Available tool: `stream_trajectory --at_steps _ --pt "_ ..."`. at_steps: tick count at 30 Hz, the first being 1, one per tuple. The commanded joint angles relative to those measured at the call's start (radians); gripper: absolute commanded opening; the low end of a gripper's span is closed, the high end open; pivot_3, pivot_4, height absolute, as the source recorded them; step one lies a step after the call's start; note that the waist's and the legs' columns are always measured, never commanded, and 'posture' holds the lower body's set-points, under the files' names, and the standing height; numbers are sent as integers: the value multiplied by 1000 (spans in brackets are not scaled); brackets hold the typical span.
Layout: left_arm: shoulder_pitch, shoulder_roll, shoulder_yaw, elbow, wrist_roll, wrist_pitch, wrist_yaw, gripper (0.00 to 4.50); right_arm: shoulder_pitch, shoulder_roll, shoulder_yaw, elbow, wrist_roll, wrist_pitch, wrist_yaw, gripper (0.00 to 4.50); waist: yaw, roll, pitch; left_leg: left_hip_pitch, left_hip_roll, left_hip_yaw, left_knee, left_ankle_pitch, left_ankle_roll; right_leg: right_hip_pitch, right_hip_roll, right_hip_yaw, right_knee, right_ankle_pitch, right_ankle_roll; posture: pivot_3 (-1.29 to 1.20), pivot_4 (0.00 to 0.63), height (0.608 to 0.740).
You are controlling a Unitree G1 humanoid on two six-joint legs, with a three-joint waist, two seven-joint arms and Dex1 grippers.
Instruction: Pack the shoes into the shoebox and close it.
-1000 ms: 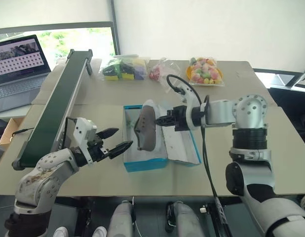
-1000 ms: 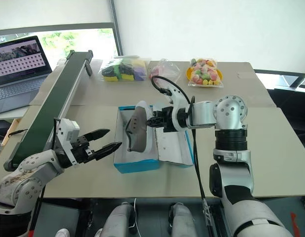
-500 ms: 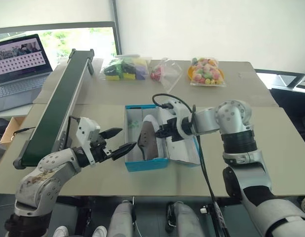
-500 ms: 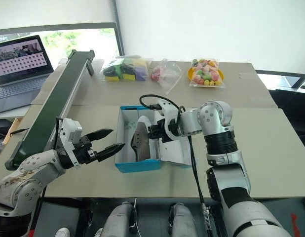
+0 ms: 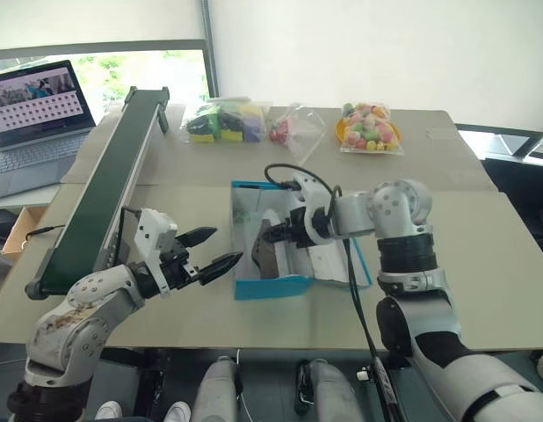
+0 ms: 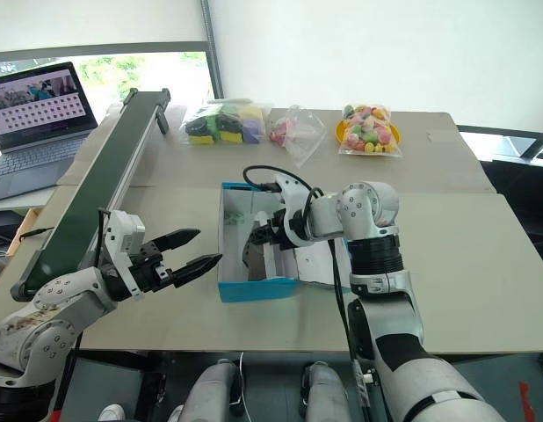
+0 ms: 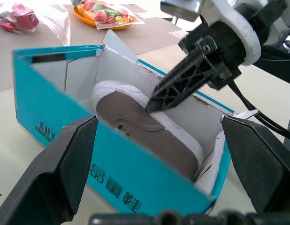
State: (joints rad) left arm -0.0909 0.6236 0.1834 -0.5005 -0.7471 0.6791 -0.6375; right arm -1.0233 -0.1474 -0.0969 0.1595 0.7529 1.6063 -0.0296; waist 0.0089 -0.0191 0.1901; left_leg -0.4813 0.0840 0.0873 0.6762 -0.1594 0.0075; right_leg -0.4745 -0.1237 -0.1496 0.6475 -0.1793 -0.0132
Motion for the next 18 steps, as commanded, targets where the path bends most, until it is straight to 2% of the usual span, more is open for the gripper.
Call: stream_trajectory --at_steps 1,5,6,9,12,14,18 --pt "-23 -12 56 32 30 -52 34 4500 -69 -10 -30 -113 -29 -30 21 3057 0 0 0 0 0 0 0 0 0 0 0 0 0 0 0 0 150 681" --pt "-62 -80 109 130 100 -117 153 4500 -68 -41 -6 -208 -55 -77 58 3057 2 0 0 0 0 0 0 0 0 0 0 0 0 0 0 0 150 681" --pt "-77 -102 126 156 125 -132 204 4500 -53 -68 37 -245 -74 -125 87 3057 2 0 0 0 0 0 0 0 0 1 0 0 -1 0 0 0 150 681" --pt "-134 -163 186 251 245 -181 418 4500 48 -182 237 -408 -146 -385 284 3057 5 -1 0 -1 -1 -1 0 0 0 1 0 0 -1 0 0 0 150 681" --pt "-149 -184 226 300 293 -195 501 4500 177 -268 380 -514 -239 -641 452 3057 -2 -1 -1 -1 -1 1 0 0 1 0 0 0 -2 0 1 0 150 681" --pt "-145 -188 253 337 322 -188 549 4500 296 -296 433 -526 -306 -806 512 3057 -3 -1 -1 -1 0 0 0 0 1 0 0 0 -2 0 1 0 150 681" --pt "-130 -174 269 369 334 -198 540 4500 415 -259 408 -469 -336 -945 552 4118 -2 -2 -1 -1 0 1 0 1 2 0 0 1 -2 -1 2 0 150 681"
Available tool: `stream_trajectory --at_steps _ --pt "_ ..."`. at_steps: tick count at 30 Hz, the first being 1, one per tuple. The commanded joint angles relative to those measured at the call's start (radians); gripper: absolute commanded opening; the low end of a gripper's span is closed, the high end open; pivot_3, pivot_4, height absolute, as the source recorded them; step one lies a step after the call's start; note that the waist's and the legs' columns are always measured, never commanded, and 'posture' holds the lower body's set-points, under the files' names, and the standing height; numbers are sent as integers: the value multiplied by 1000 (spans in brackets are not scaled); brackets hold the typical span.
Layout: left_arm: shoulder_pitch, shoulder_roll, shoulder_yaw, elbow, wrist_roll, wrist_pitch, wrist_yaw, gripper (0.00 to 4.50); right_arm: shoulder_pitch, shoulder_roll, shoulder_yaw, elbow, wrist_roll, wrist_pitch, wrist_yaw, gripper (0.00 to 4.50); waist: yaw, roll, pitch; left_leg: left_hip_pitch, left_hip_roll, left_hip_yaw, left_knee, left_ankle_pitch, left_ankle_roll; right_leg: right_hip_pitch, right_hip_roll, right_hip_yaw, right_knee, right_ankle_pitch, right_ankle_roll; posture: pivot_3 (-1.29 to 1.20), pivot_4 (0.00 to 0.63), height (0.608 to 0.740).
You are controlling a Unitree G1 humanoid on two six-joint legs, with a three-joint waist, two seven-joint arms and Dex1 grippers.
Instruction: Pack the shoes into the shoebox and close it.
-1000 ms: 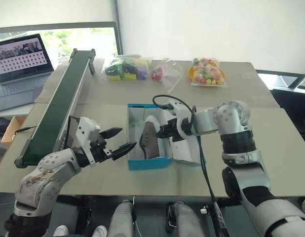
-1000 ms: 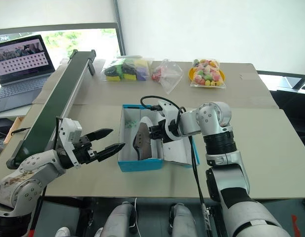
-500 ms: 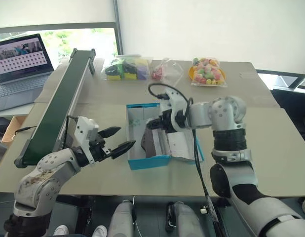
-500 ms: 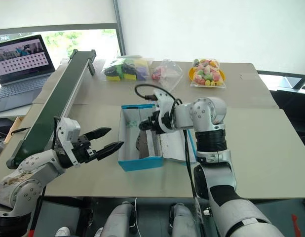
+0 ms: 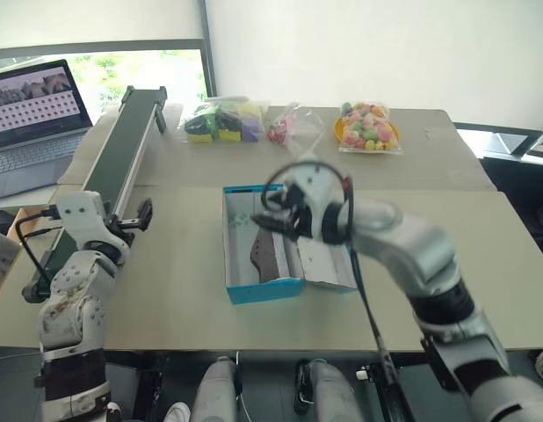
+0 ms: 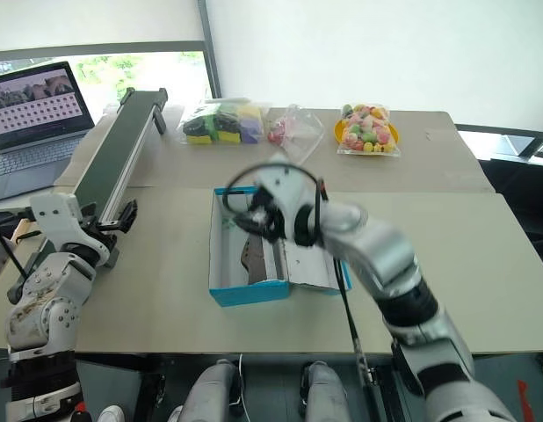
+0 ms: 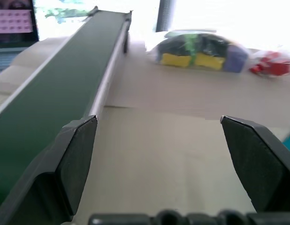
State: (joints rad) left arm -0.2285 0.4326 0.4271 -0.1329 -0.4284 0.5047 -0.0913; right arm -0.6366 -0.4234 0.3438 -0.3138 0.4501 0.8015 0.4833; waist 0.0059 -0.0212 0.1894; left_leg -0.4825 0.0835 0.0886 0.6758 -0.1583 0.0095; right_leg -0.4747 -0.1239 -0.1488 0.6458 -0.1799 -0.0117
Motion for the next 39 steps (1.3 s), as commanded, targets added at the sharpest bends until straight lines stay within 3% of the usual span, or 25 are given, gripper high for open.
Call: stream_trajectory --at_steps 1,12,39 --pt "8 18 30 9 13 -19 -10 4500 51 31 -45 14 -32 -171 51 4484 2 0 0 0 0 0 2 0 0 1 0 0 1 0 0 0 150 681" --pt "-12 41 40 95 45 -33 -24 4500 103 100 -78 27 -24 -282 174 4484 7 0 0 2 1 -2 3 -2 -4 2 0 -1 1 -1 -2 0 150 681" --pt "5 48 62 99 53 3 -3 4500 87 130 -39 38 -92 -215 181 4484 7 0 0 2 0 -1 3 -2 -4 2 0 0 2 1 0 0 150 681"
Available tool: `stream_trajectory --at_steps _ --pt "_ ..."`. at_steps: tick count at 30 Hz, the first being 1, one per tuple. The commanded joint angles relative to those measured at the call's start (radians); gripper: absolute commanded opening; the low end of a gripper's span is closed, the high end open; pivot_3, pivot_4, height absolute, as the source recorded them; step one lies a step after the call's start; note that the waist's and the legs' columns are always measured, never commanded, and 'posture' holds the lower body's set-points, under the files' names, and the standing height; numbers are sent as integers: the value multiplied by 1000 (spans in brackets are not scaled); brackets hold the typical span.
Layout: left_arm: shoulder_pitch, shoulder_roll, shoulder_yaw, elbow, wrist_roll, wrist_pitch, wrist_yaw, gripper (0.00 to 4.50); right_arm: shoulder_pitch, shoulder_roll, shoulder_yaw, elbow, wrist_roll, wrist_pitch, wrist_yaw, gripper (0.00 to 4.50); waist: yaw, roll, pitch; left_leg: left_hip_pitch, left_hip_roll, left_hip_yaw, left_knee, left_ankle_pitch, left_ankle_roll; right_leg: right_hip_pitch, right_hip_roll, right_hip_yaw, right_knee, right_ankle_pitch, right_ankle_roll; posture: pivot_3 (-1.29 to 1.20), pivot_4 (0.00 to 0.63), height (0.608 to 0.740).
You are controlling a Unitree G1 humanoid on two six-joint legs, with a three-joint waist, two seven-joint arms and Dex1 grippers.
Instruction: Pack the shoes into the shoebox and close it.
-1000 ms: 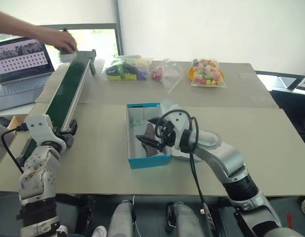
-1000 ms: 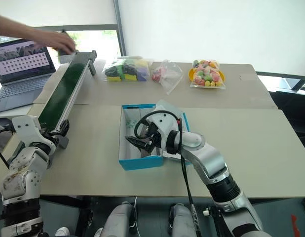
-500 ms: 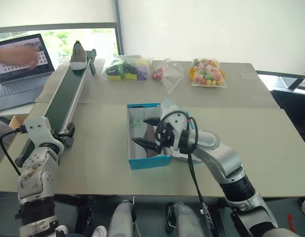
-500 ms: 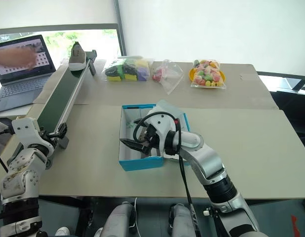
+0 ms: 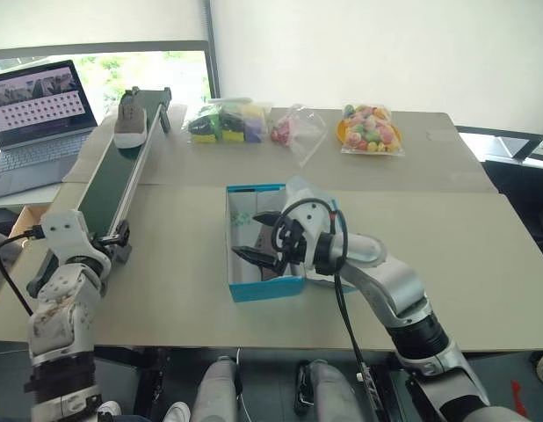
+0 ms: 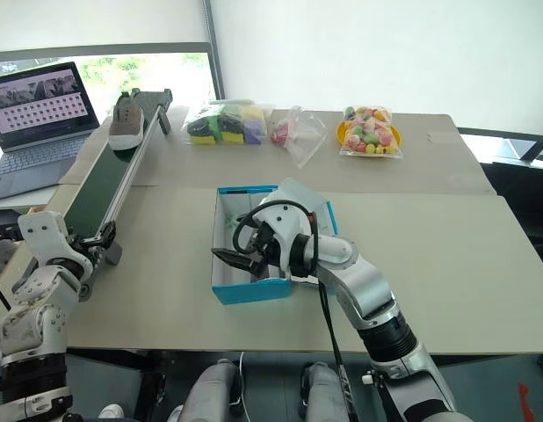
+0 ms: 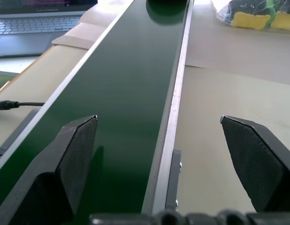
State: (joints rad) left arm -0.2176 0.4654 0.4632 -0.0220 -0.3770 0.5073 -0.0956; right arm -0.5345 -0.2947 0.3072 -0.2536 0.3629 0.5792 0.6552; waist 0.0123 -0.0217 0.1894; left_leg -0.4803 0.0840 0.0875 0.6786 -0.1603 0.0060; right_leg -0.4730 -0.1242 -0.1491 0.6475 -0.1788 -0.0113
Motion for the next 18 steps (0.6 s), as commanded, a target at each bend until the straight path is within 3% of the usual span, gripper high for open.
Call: stream_trajectory --at_steps 1,18 --pt "-5 14 26 -11 2 0 2 4500 -15 1 -4 -22 -4 8 10 4484 0 0 0 0 0 0 0 0 0 0 0 0 0 0 0 0 150 681" --pt "-12 16 53 37 8 -16 10 4500 -30 10 -19 -37 0 58 3 4484 0 0 0 1 0 0 1 0 0 1 0 0 0 0 0 0 150 681"
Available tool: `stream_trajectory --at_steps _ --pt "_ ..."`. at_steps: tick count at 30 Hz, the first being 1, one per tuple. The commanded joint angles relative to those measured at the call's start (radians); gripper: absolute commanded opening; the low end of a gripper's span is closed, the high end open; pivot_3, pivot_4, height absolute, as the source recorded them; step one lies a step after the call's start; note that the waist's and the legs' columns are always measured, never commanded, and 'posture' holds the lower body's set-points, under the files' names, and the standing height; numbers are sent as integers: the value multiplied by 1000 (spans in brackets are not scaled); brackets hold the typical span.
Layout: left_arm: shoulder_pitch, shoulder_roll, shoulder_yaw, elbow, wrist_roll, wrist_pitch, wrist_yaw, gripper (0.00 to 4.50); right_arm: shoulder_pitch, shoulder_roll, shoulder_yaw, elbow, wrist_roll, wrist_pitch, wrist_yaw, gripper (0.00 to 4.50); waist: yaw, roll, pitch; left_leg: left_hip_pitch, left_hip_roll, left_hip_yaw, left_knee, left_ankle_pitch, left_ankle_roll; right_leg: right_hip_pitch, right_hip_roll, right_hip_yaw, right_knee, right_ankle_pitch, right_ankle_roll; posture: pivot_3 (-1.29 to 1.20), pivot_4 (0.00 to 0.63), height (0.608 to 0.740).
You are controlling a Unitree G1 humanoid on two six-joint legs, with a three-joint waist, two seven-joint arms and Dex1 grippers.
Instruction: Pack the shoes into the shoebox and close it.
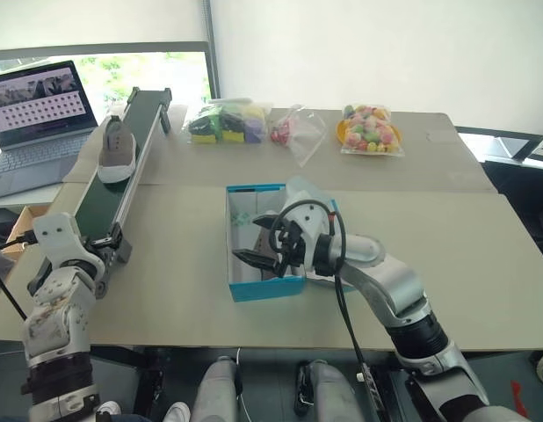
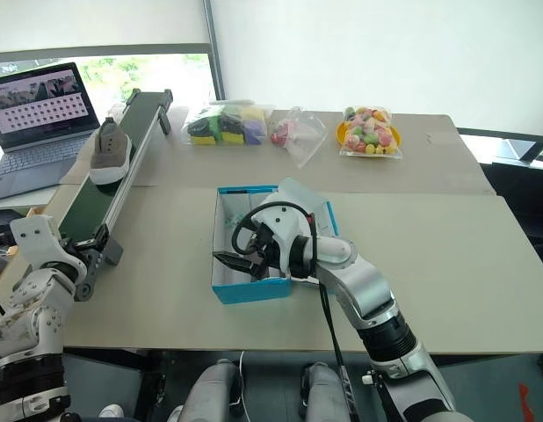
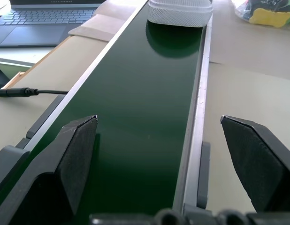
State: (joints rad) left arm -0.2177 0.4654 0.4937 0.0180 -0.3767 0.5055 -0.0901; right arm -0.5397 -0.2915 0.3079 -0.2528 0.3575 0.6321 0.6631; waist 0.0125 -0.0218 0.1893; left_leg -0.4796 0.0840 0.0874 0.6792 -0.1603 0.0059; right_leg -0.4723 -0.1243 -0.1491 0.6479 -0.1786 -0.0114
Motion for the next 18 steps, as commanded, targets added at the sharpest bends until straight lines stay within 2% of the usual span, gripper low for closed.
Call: stream_trajectory --at_steps 1,11,18 --pt "-13 16 22 -2 7 -14 5 4500 -25 7 -20 -38 6 7 -5 4484 0 0 0 0 0 0 0 0 0 0 0 0 0 0 0 0 150 681" --pt "-13 14 38 5 7 -20 20 4500 -21 12 -28 -46 13 21 -13 4484 0 0 0 0 0 0 0 0 0 0 0 0 0 0 0 0 150 681" --pt "-39 12 68 34 39 -50 89 4500 -23 21 -33 -50 18 29 -20 4484 0 0 0 1 0 0 0 0 0 0 0 0 1 0 0 0 150 681"
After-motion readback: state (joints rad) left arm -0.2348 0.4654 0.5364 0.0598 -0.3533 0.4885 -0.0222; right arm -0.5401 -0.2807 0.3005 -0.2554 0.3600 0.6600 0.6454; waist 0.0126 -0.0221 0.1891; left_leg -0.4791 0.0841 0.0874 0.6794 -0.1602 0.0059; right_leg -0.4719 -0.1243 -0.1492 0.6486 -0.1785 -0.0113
